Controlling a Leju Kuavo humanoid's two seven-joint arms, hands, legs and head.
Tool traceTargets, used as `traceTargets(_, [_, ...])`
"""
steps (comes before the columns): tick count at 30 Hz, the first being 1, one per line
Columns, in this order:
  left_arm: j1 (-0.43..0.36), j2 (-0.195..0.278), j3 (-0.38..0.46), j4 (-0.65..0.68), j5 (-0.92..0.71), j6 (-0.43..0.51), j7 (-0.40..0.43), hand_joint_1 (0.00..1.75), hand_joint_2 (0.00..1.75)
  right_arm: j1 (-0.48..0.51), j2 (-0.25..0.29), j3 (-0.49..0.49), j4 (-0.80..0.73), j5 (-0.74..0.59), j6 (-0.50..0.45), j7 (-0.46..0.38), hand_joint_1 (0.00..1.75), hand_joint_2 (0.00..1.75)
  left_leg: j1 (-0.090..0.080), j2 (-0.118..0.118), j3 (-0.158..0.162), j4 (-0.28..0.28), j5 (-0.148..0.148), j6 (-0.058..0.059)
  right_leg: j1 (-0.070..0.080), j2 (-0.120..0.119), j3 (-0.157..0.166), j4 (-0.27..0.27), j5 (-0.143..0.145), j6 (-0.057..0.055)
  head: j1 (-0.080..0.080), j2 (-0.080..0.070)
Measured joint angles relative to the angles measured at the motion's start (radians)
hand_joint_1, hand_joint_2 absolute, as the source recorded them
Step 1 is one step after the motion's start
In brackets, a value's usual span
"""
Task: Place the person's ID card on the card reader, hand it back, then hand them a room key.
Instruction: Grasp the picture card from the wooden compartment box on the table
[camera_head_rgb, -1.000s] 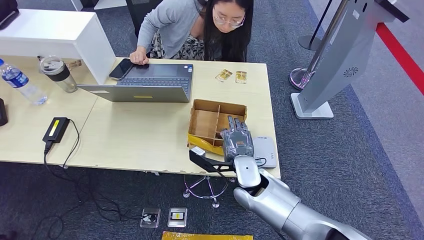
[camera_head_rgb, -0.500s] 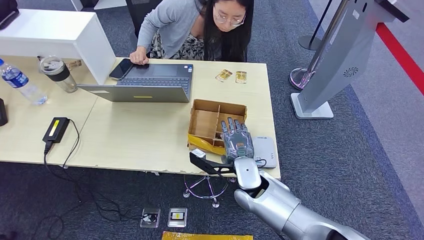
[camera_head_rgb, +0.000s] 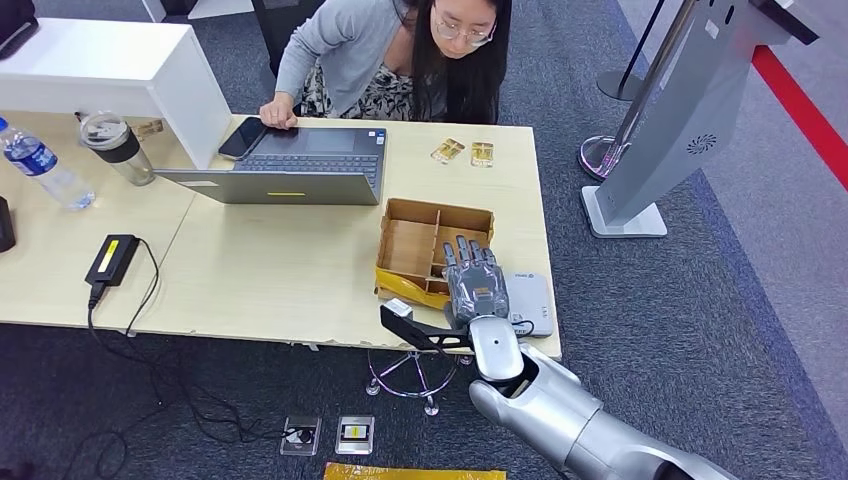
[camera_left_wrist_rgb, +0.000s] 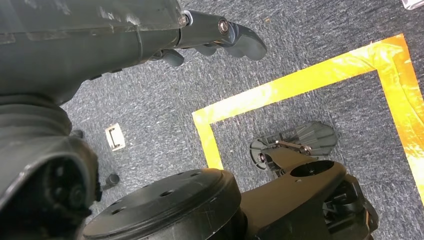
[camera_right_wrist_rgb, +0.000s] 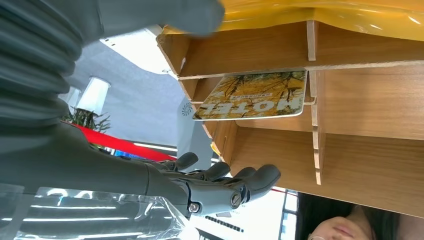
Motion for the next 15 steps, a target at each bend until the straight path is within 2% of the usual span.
traceTargets(15, [0.001, 0.000, 0.000, 0.000, 0.000, 0.001, 0.000, 0.00, 0.00, 0.001, 0.009, 0.000, 0.028, -0.016, -0.019, -0.023, 1.75, 1.75, 0.000, 0.000, 0.000, 0.000, 0.000, 0.000, 0.000, 0.000, 0.000, 0.000, 0.000, 0.000, 0.000, 0.000])
